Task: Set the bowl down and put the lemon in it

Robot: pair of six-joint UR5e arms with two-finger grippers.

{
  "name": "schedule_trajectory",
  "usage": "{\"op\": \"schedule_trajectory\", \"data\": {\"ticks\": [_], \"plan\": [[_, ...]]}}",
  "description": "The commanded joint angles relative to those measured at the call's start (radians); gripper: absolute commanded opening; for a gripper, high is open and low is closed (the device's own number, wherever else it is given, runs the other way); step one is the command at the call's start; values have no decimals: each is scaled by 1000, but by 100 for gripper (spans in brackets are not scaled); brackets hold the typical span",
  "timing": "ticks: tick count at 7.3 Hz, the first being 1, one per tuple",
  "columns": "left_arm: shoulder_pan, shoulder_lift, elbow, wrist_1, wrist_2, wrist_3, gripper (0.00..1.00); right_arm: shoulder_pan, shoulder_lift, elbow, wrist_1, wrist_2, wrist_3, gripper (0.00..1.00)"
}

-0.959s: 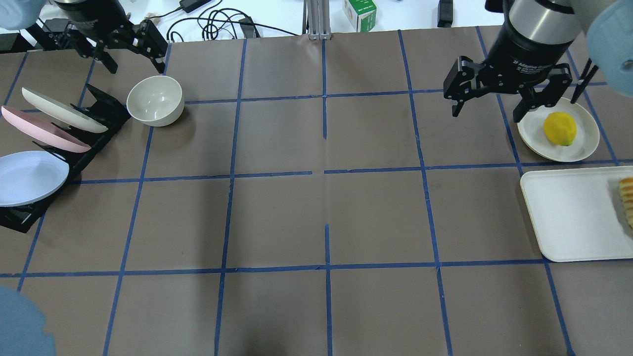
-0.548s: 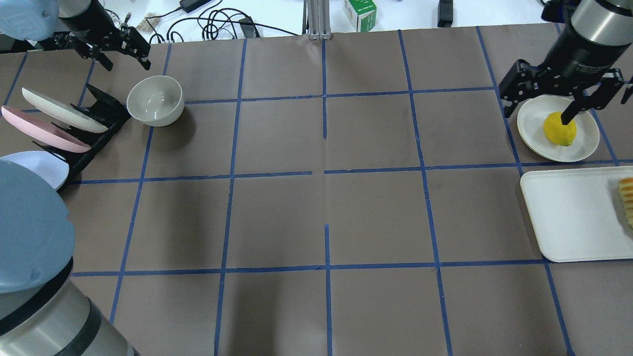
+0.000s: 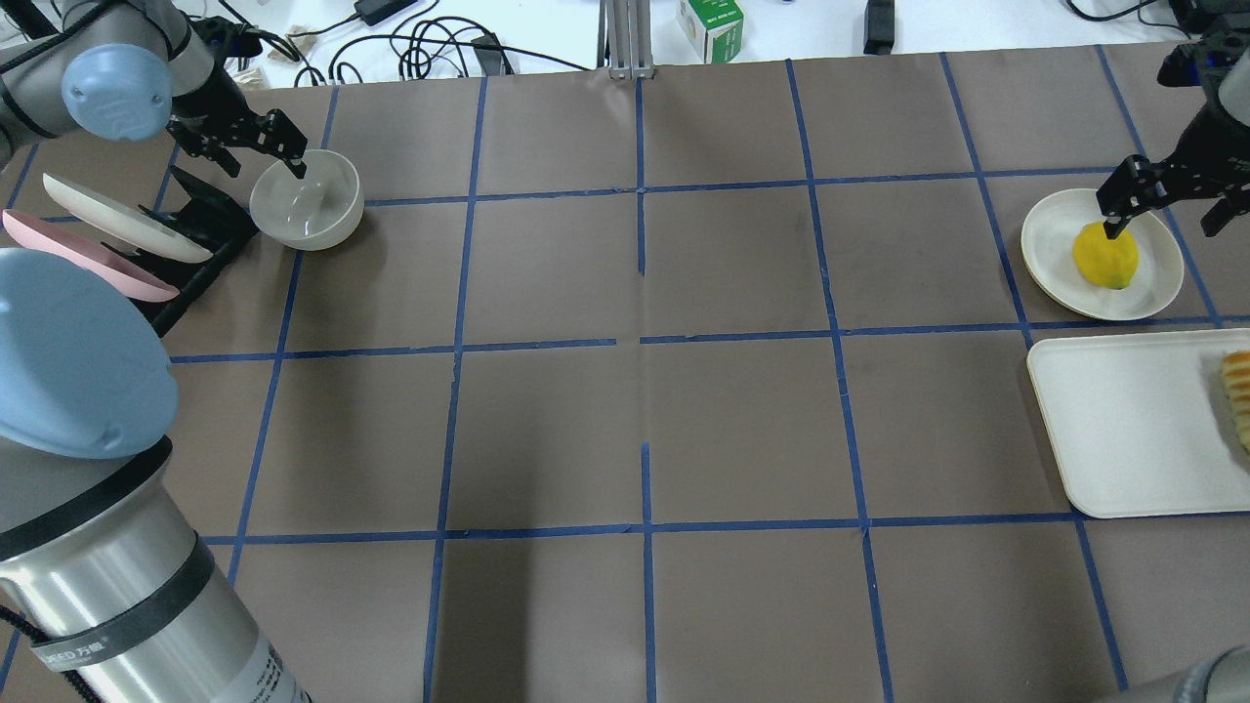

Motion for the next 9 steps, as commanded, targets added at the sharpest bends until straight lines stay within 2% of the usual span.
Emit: {"op": "schedule_trajectory", "data": {"ticks": [1, 2, 5, 6, 7, 8, 9], "plan": [[20, -31, -7, 21, -6, -2, 100, -23, 129, 5, -167, 4, -44, 100], [26, -41, -10, 21, -11, -5, 100, -23, 140, 5, -179, 8, -44, 100], [25, -47, -21, 19, -23, -57, 100, -23, 262, -15, -246, 7, -156, 100], [17, -49, -24, 19, -25, -84, 100, -23, 275, -14, -246, 10, -150, 97], [19, -51, -31, 21, -23, -80, 100, -23, 286, -15, -245, 10, -110, 85], [19, -54, -31, 21, -23, -82, 96, -23, 284, -17, -242, 8, -98, 48], [19, -54, -30, 21, -25, -83, 82, -23, 272, -21, -219, 5, -107, 0]]}}
